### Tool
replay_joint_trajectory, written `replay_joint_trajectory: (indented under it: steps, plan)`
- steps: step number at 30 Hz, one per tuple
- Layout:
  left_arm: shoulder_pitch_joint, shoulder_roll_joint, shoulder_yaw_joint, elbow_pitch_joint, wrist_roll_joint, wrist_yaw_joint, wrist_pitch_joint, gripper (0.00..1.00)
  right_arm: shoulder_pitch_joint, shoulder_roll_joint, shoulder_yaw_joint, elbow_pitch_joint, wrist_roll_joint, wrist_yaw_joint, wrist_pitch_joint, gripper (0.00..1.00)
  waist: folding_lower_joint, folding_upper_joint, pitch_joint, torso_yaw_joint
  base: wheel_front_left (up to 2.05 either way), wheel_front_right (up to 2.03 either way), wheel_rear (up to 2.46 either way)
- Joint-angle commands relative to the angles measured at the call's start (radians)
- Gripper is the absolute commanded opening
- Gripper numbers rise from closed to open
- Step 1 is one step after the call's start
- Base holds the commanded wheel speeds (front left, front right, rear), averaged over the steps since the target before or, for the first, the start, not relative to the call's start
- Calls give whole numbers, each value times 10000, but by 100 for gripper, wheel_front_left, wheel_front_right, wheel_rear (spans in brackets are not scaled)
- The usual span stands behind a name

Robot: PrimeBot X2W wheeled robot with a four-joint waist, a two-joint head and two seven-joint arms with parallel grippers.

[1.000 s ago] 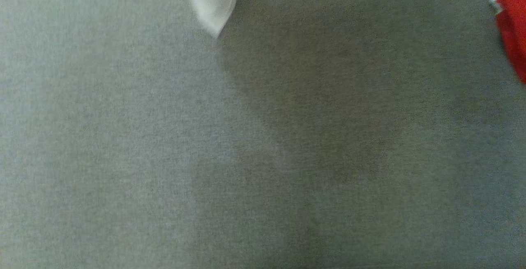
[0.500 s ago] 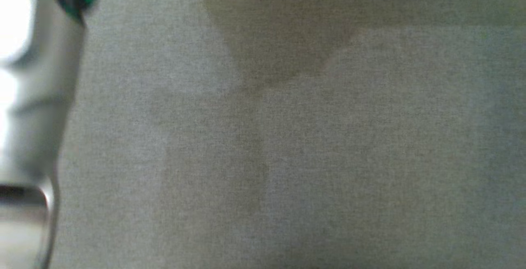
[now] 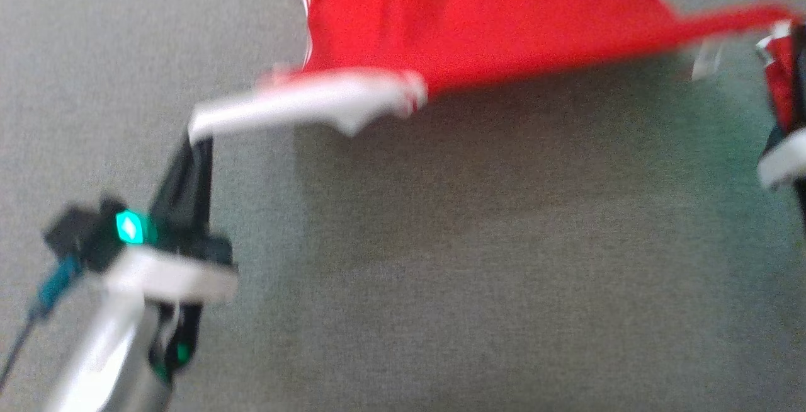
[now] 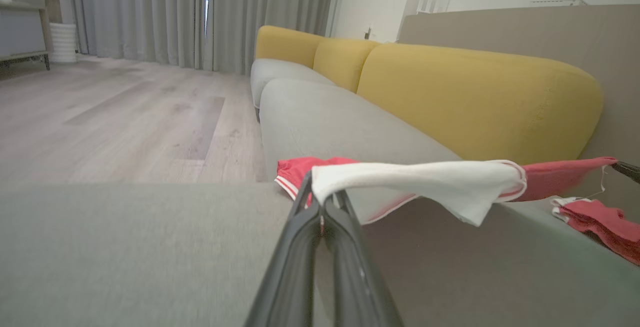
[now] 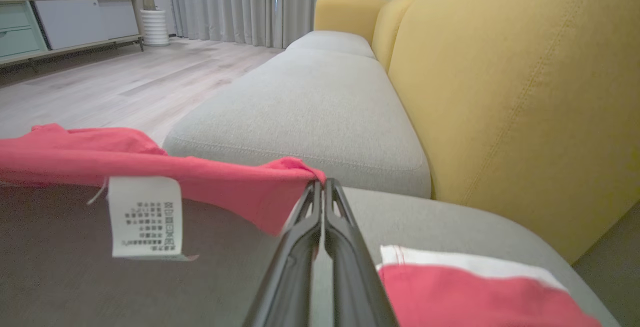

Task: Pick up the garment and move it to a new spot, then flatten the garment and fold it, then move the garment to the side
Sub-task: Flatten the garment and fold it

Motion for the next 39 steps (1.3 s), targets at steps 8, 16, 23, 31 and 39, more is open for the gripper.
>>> replay_joint_trajectory:
  steps: [8,16,23,31,39]
  plan:
    - [2857,516,356,-1598,-405,1049,337,0,3342,-292,-745,-2171,587,-9,691,0,4,-1,-1106,-143,0,0,0]
    - [4552,363,240,-2505,-641,1971,739,0,6598,190,-2340,-4968,467,-9,2090,0,4,-1,-1400,-98,0,0,0]
    - [4885,341,337,-3065,-816,2260,873,0,7780,822,-3149,-6700,252,-9,3066,0,4,-1,-1229,-107,0,0,0]
    - [3190,-237,306,-2202,-1063,1862,819,0,6920,1138,-3117,-6400,45,-9,3624,0,4,-1,-689,-49,0,0,0]
    - [958,-739,124,-548,-951,1282,699,0,5298,1026,-2609,-5373,82,-9,3590,0,4,-1,-61,-61,0,0,0]
